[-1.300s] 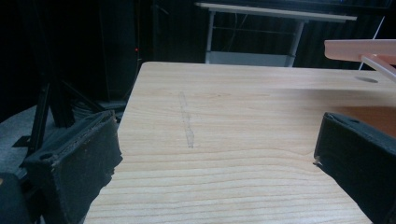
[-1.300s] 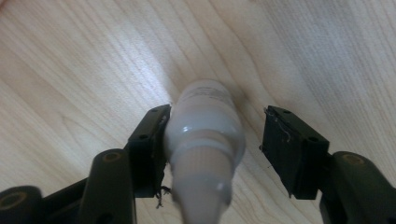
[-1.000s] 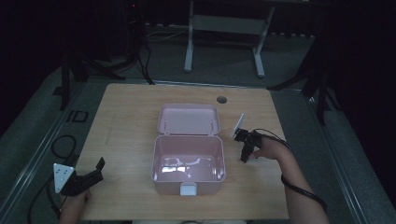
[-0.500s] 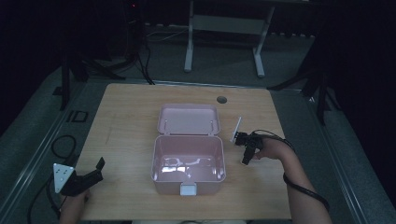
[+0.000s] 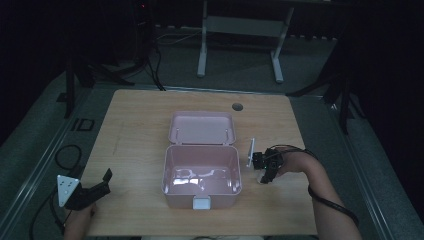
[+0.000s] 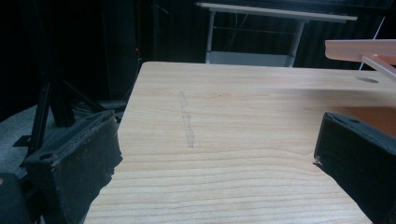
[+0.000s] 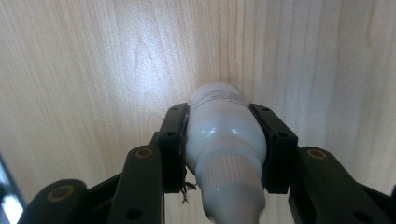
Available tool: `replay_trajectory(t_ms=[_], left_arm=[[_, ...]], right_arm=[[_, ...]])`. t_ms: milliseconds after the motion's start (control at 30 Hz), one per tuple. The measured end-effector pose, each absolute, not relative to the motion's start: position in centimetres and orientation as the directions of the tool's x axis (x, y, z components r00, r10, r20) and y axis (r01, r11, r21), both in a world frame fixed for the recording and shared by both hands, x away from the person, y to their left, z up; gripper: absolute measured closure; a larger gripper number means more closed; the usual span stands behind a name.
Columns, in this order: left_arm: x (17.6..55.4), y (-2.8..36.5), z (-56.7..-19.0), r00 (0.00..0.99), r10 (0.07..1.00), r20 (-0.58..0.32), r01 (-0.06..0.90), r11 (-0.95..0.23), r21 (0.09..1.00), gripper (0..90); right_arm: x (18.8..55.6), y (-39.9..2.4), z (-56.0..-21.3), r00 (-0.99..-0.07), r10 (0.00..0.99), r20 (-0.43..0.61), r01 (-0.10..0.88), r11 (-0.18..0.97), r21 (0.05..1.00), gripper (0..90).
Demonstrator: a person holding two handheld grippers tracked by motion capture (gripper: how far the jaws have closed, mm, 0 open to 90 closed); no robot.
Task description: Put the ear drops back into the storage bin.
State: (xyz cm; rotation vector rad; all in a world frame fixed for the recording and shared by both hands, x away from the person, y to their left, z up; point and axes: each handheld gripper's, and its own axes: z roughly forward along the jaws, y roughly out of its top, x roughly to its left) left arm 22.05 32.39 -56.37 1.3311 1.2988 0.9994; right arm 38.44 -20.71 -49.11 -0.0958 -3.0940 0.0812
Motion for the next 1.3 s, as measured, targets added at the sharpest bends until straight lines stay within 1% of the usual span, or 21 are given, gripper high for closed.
replay_trajectory(t_ms=[100,300,433,567,933,1167,1200,1233,1300], left_arm=[[22.1,32.4,-56.4,0.087,0.993,-0.074,0.183,0.058,0.981,0.5],[22.1,32.4,-56.4,0.088,0.993,-0.074,0.182,0.057,0.982,0.5],[22.1,32.4,-56.4,0.088,0.993,-0.074,0.182,0.057,0.982,0.5],[22.1,32.4,-56.4,0.087,0.994,-0.073,0.185,0.056,0.981,0.5],[22.1,32.4,-56.4,0.086,0.994,-0.072,0.183,0.055,0.982,0.5],[22.0,32.4,-56.4,0.085,0.994,-0.071,0.183,0.054,0.982,0.5],[22.1,32.4,-56.4,0.083,0.994,-0.074,0.183,0.057,0.981,0.5],[22.1,32.4,-56.4,0.083,0.994,-0.074,0.183,0.057,0.981,0.5],[22.1,32.4,-56.4,0.083,0.994,-0.074,0.183,0.058,0.981,0.5]], right_arm=[[38.1,-20.5,-48.9,-0.999,0.044,0.031,0.041,0.996,-0.078,59.7],[37.3,-20.3,-48.4,-0.998,-0.017,0.055,-0.023,0.994,-0.110,59.8],[36.8,-20.1,-48.2,-0.998,-0.027,0.063,-0.034,0.993,-0.113,59.8],[36.6,-19.8,-47.8,-0.997,0.002,0.079,-0.008,0.993,-0.117,59.7],[35.7,-19.7,-45.1,-0.998,0.040,0.042,0.034,0.991,-0.130,59.7],[35.2,-19.8,-43.5,-0.998,0.048,0.029,0.044,0.992,-0.116,59.7],[35.1,-19.7,-42.8,-0.997,0.073,0.033,0.070,0.992,-0.101,59.7],[35.0,-19.7,-42.6,-0.996,0.078,0.037,0.074,0.992,-0.098,59.7],[34.9,-19.6,-42.2,-0.997,0.072,0.040,0.067,0.993,-0.097,59.7]])
